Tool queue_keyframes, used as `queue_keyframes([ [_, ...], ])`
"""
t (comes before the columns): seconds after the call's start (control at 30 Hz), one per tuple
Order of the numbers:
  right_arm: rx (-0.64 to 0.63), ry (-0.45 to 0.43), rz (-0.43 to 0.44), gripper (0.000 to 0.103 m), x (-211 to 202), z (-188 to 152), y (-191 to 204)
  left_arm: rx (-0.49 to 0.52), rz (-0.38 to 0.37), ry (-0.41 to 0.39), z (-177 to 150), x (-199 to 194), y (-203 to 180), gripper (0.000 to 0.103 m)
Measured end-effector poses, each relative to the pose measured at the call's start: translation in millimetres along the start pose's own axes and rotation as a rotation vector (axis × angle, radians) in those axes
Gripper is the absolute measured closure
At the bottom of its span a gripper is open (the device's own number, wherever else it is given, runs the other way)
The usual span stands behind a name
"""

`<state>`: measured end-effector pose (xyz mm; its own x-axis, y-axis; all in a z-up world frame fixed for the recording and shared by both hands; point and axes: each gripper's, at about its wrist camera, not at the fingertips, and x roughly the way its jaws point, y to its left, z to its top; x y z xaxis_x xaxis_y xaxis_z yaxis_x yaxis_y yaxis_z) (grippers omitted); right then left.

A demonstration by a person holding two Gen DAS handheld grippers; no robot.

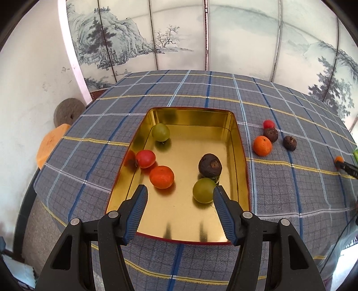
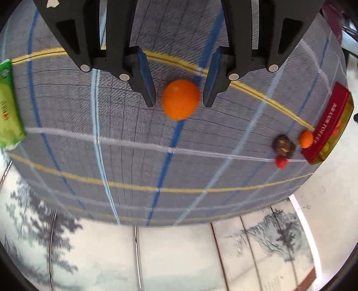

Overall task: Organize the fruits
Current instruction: 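Carry the tangerine in the right gripper into the tin and release it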

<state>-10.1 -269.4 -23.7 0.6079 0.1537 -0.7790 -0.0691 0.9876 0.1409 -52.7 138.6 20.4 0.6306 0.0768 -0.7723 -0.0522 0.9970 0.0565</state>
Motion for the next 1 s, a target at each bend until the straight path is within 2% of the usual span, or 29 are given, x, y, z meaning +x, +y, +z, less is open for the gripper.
queue_keyframes([
  [0.07,-0.003,-0.004,0.011,0.072,-2.0,1.5,-0.2,0.003,0.007,-0.017,-1.2,-4.7,1.3,0.041],
  [0.13,-0.01,-0.021,0.016,0.072,-9.6,2.1,5.8,-0.013,0.005,-0.035,-2.9,-10.1,6.3,0.041],
  [0.2,0.004,-0.046,0.085,0.072,-21.6,3.7,17.6,-0.053,0.004,-0.061,-6.5,-18.6,16.9,0.041],
  [0.23,0.003,-0.068,0.15,0.072,-31.3,4.9,31.7,-0.064,0.009,-0.069,-7.9,-21.3,20.6,0.041],
  [0.3,-0.036,-0.084,0.218,0.072,-41.1,7.9,59.7,-0.076,0.044,-0.08,-11.3,-26.7,28.1,0.041],
  [0.4,-0.102,-0.087,0.377,0.072,-47.9,15.1,122.0,-0.104,0.098,-0.066,-16.9,-29.4,40.2,0.03],
  [0.57,-0.202,-0.042,0.583,0.072,-39.7,22.6,220.6,-0.15,0.08,-0.047,-28.4,-31.8,61.0,0.029],
  [0.63,-0.236,-0.01,0.637,0.072,-30.1,23.3,257.1,-0.154,0.075,-0.036,-32.3,-32.2,65.8,0.029],
  [0.8,-0.335,0.061,0.696,0.072,-6.0,19.5,333.3,-0.147,0.076,-0.038,-38.6,-36.0,74.3,0.02],
  [0.87,-0.36,0.093,0.694,0.072,5.6,17.6,351.3,-0.147,0.075,-0.047,-40.0,-38.3,77.3,0.012],
  [1.0,-0.414,0.14,0.661,0.072,22.3,6.2,378.2,-0.133,0.06,-0.055,-41.8,-41.3,79.9,0.007],
])
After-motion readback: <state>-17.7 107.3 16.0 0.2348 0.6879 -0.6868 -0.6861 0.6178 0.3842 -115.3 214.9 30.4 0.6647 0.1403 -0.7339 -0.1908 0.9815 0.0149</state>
